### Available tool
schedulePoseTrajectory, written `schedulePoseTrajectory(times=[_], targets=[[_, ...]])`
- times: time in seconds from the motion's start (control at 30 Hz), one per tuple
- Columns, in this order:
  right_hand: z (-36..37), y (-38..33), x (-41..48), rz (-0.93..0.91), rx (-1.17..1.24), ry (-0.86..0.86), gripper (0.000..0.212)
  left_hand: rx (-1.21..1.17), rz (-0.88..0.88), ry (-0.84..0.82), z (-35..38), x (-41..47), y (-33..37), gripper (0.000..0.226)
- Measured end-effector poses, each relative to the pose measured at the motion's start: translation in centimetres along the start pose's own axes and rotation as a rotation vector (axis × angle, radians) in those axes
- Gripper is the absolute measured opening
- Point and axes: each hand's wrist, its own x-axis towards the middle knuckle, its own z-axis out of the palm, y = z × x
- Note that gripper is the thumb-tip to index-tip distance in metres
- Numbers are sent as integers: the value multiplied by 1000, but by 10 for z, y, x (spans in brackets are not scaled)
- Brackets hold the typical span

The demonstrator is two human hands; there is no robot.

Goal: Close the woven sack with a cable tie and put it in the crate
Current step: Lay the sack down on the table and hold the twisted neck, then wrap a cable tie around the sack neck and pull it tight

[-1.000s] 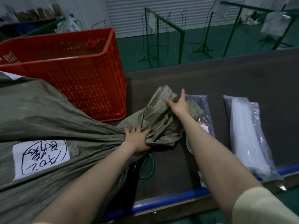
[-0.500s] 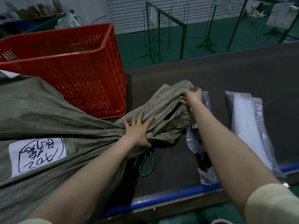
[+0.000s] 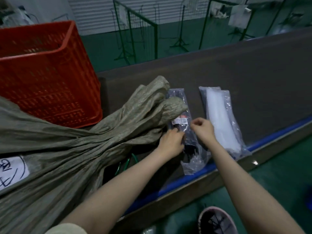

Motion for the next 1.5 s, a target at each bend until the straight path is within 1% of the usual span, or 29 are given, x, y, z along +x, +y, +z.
schedulePoseTrajectory(times=[0.07,0.1,0.2,0.27,0.33,0.4,0.53,0.6,0.63,0.67,0.73,0.77,0.83,0.9,0.93,1.0,1.03,1.1,1.17,1.23,1.33,1.37,1.47,1.5], targets=[[-6,12,-18,37,-153,-113,12,-52,-33,-61,18,1,-2,30],[-8,15,-26,46,-230,-170,13,-67,-48,-73,25,2,-4,31],[-6,15,-44,26,-480,-295,27,-79,-58,-57,34,2,-8,40],[2,14,-51,-13,-627,-308,34,-80,-41,-36,35,2,-7,41],[9,14,-57,-51,-766,-285,39,-97,-27,-42,35,2,-6,38],[14,15,-62,-59,-816,-241,36,-124,-16,-44,36,0,-5,36],[5,17,-72,-30,-761,-162,30,-144,12,-51,39,-4,-6,42],[-3,14,-77,-89,-757,-121,30,-161,35,-32,39,-5,-8,41],[-6,11,-81,-167,-752,-70,30,-159,52,-6,38,-6,-8,37],[-9,9,-85,-295,-739,17,28,-147,65,25,37,-6,-7,34],[-13,6,-91,-559,-707,226,24,-118,71,73,32,-8,-5,29],[-15,5,-92,-658,-664,339,25,-120,65,81,29,-7,-5,28],[-21,-5,-93,-740,-541,467,26,-180,66,86,25,-6,-10,27],[-27,-19,-91,-753,-405,499,25,-279,108,100,22,-7,-15,24],[-28,-25,-90,-728,-315,471,24,-354,122,115,20,-9,-17,23],[-28,-36,-87,-593,-69,289,22,-590,98,161,12,-18,-16,19],[-25,-39,-87,-532,17,193,25,-733,57,192,6,-21,-14,16],[-16,-41,-86,-478,44,60,37,-961,-33,273,-9,-24,-13,12],[0,-43,-85,-441,55,-85,42,-1058,-76,346,-26,-29,-19,15],[19,-49,-86,-390,133,-168,40,-1043,-71,354,-44,-38,-27,18],[40,-69,-86,-343,260,-193,32,-964,-87,343,-58,-52,-42,22],[47,-77,-88,-347,279,-215,27,-941,-109,307,-60,-59,-51,20],[67,-89,-91,-365,169,-291,18,-916,-199,131,-62,-78,-77,21],[74,-89,-93,-336,166,-325,19,-838,-214,115,-66,-84,-86,17]])
